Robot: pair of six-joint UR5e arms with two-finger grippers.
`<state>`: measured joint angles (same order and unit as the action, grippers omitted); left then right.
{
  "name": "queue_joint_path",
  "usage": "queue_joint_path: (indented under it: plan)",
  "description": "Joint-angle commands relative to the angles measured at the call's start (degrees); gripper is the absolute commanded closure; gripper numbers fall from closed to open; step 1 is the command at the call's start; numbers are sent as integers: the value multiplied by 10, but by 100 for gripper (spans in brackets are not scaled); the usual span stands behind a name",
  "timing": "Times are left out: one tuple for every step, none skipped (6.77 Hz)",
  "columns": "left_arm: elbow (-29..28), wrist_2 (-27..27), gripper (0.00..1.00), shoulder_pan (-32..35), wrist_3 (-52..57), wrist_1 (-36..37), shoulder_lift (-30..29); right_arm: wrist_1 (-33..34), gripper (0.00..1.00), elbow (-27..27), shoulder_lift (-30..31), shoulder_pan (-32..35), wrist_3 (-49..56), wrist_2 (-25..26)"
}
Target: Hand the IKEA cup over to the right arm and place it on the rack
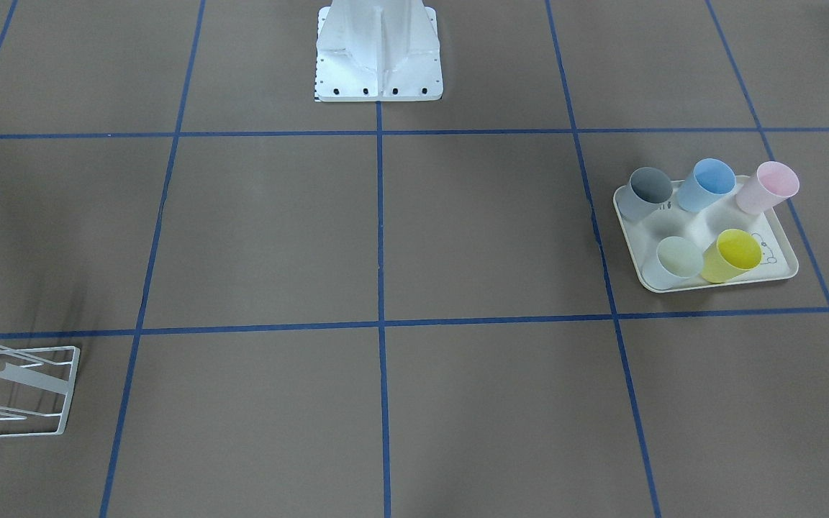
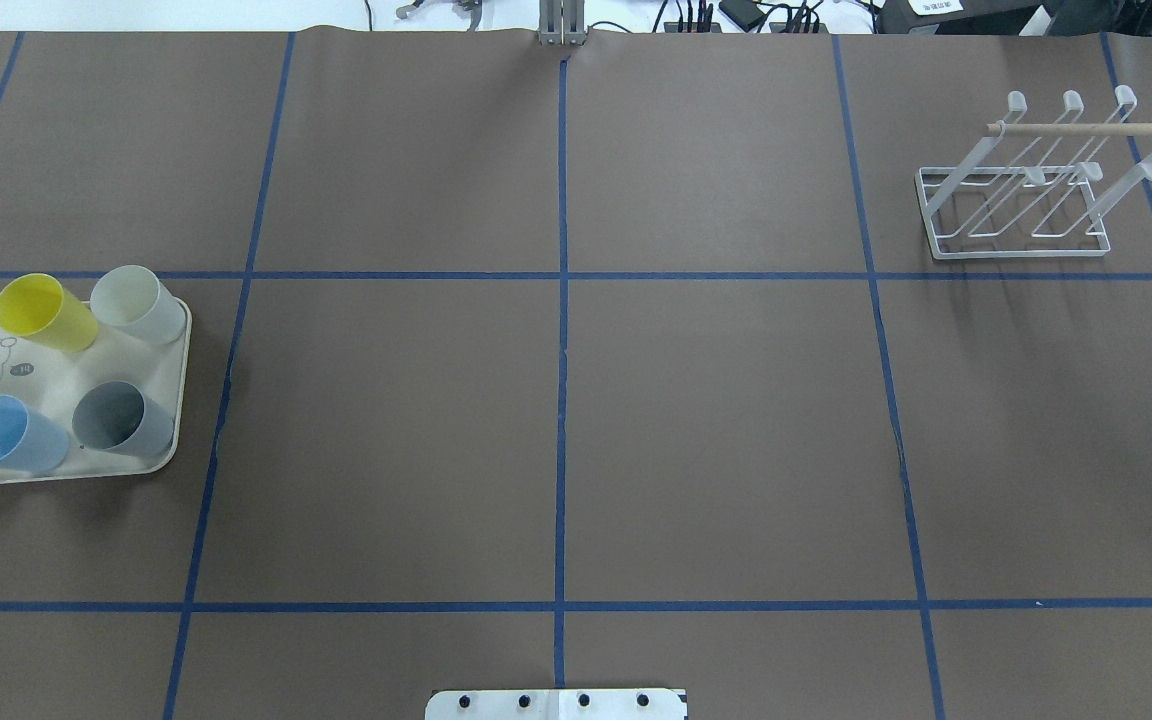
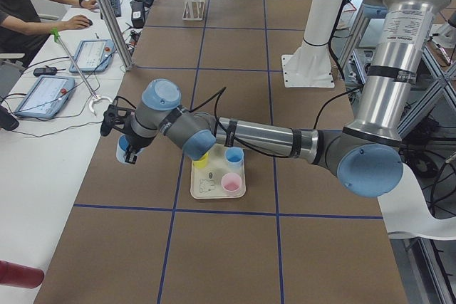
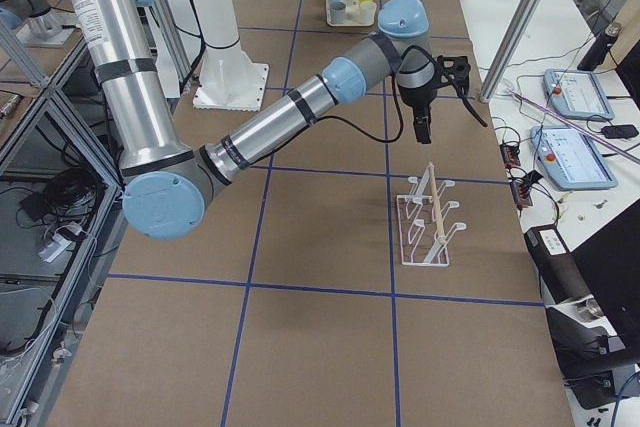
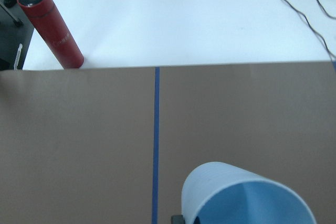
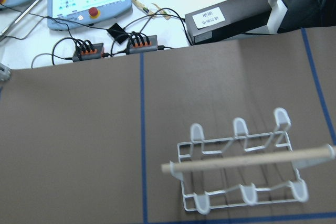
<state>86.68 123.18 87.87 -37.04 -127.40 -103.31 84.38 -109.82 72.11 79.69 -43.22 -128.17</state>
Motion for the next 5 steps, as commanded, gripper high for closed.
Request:
queue_joint_path:
  plan:
    - [7, -26, 100, -51, -211, -138, -11, -166, 1, 7, -20, -75, -210, 95]
    - [11, -68, 100, -104, -314, -198, -19, -215, 1, 7, -21, -104, -301, 117]
    - [24, -94, 100, -158, -408, -223, -34, -268, 1, 7, -25, -140, -383, 167]
    - [46, -103, 100, -203, -518, -231, -65, -310, 1, 8, -33, -176, -446, 217]
    - [58, -126, 100, -253, -628, -232, -113, -325, 1, 10, -55, -203, -502, 253]
